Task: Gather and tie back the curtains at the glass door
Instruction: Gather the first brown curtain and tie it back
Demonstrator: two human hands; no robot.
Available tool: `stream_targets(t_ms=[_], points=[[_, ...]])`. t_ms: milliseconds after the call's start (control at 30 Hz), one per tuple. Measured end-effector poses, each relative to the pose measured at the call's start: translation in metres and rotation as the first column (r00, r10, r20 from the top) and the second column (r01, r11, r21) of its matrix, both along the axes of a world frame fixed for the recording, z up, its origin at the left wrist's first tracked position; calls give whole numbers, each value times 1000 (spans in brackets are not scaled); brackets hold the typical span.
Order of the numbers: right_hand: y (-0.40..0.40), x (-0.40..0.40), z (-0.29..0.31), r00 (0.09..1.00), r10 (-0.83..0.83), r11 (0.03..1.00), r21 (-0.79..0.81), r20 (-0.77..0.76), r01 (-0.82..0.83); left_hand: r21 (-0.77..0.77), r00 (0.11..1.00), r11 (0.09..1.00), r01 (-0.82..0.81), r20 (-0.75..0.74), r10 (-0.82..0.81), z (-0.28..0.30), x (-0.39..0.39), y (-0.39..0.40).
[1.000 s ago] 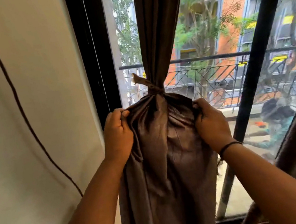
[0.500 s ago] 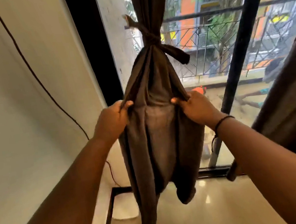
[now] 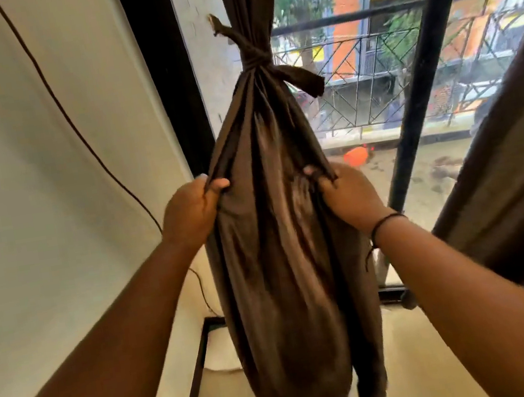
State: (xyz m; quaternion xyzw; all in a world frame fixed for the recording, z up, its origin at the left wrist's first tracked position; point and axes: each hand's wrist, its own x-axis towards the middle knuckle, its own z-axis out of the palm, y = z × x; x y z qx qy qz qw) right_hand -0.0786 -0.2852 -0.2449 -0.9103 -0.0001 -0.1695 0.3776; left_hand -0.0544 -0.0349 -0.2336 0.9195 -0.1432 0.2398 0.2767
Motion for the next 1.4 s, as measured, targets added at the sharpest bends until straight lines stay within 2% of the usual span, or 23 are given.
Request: stream_targets(t_ms=[67, 133, 233, 300, 400, 467, 733, 800, 900, 1100, 1400], points=[[10, -13, -18, 997, 80, 994, 78, 0, -80, -177, 983, 972, 153, -74, -168, -12, -18, -13], [12, -24, -36, 984, 158, 984, 92, -82, -150, -298, 941, 926, 230, -173, -289, -25, -30, -26], [3, -38, -59, 914, 233, 972, 98, -333, -212, -446, 923, 886, 128, -273, -271, -42, -35, -38], [-11, -46, -70, 914, 128, 990, -9, -385, -143, -532, 930, 847, 2, -311, -197, -43, -34, -34], [-40, -47, -66, 945, -170, 966, -239, -281, 103, -461, 981, 886, -53, -189, -39, -40, -22, -4], [-53, -43, -57, 933, -244, 939, -306, -264, 159, -436, 987, 897, -71, -160, 1, -32, -15, 8], [-49, -59, -64, 932, -182, 929, -365, -312, 60, -353, 941, 927, -128, -339, 1, -51, -25, -20], [-53, -70, -65, 924, -191, 926, -372, -330, 59, -353, 931, 920, -169, -364, 32, -53, -33, -26], [-61, -89, -61, 921, -257, 877, -471, -292, 96, -323, 933, 928, -187, -353, 65, -51, -53, -43], [-74, -134, -46, 923, -303, 798, -593, -237, 110, -141, 969, 990, 11, -243, -46, -32, -114, -88], [-111, -180, -13, 940, -292, 760, -640, -176, 116, 41, 956, 969, 245, -175, -234, 5, -162, -162]])
